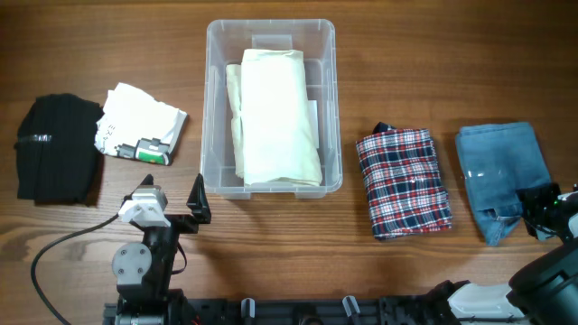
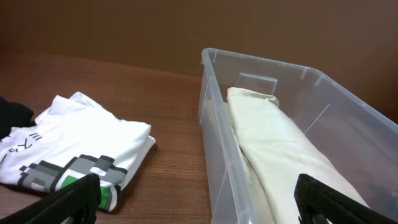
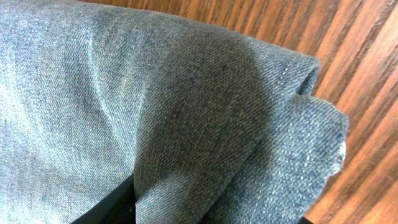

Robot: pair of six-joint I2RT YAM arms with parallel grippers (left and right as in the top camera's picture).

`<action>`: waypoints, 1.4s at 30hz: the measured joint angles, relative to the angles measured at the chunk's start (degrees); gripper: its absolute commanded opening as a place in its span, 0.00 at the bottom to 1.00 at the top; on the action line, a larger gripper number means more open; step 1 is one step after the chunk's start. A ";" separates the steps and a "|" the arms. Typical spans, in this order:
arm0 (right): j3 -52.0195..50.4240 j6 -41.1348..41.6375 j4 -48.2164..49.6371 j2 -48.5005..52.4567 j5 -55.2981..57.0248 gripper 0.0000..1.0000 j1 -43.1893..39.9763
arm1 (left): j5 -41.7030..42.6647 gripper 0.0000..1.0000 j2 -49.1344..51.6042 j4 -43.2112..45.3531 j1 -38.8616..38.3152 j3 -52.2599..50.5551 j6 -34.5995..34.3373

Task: Pack container
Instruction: 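Move the right gripper to the light blue jeans and grasp their edge, then lift the jeans and carry them left over the bin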

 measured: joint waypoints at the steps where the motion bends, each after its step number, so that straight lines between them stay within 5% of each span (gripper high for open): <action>1: 0.00 0.00 0.00 0.02 -0.20 0.46 0.00 | 0.00 1.00 0.00 0.00 0.00 0.00 0.00; 8: 0.00 -0.37 -0.04 0.17 -1.73 0.33 0.00 | 0.00 1.00 0.00 0.00 0.00 0.00 0.00; 11: 0.00 -0.76 -0.02 0.22 -2.10 0.04 0.00 | 0.00 1.00 0.00 0.00 0.00 0.00 0.00; 26: 3.63 -2.58 -11.06 -2.08 -8.96 0.04 1.09 | 0.00 1.00 0.00 0.00 0.00 0.00 0.00; 37: 16.26 -2.99 -14.47 -20.24 -9.07 0.04 6.69 | 0.00 1.00 0.00 0.00 0.00 0.00 0.00; 42: 21.18 -2.97 -13.64 -23.91 -11.19 0.04 15.67 | 0.00 1.00 0.00 0.00 0.00 0.00 0.00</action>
